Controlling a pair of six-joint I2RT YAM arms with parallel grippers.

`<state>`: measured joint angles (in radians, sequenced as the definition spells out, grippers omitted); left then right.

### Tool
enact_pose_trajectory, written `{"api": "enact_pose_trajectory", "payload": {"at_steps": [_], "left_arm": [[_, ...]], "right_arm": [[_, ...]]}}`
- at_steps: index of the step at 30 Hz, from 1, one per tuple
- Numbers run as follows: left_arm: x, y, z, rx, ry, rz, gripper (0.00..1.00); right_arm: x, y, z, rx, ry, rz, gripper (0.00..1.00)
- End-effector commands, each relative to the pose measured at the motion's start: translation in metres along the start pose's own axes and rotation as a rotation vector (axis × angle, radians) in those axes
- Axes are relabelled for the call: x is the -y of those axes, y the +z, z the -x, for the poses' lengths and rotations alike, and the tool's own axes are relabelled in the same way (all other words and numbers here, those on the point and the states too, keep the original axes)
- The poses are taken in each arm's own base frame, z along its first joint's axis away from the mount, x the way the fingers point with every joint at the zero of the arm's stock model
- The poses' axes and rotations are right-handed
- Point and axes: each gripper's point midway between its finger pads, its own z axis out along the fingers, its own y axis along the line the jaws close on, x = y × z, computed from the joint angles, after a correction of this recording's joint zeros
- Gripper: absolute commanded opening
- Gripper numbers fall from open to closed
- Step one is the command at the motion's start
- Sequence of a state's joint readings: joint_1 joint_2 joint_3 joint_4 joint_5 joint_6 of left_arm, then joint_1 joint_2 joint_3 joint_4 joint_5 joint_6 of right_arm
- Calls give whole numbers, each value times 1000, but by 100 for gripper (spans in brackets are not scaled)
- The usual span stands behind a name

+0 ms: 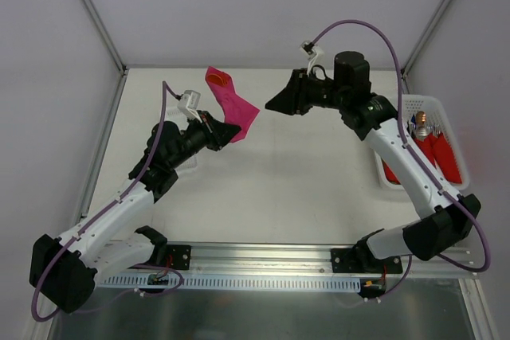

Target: Place the utensils on the paper napkin and roll it up

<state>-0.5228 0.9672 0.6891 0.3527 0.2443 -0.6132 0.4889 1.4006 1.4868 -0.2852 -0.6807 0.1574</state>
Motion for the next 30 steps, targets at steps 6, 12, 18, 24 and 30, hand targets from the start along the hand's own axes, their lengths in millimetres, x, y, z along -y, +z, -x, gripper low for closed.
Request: {"api": "enact_pose_trajectory", "payload": {"at_steps": [6,12,18,24,30], "left_arm": [[22,-2,29,83,8,-45,0],[26,-1,26,73,4,-55,0],[32,-2,26,66,5,-77,0],[34,-2,23,51,-2,-91,0],[38,-1,20,33,-5,-109,0]], "right_arm": [[-14,32,-16,-56,-6,38,34],[-18,47,-20,-76,-6,60,40],[-18,60,-24,-101,5,82,49],[-28,65,-24,-104,32,154,53],[-31,68,-24,-111,43,189,56]]}}
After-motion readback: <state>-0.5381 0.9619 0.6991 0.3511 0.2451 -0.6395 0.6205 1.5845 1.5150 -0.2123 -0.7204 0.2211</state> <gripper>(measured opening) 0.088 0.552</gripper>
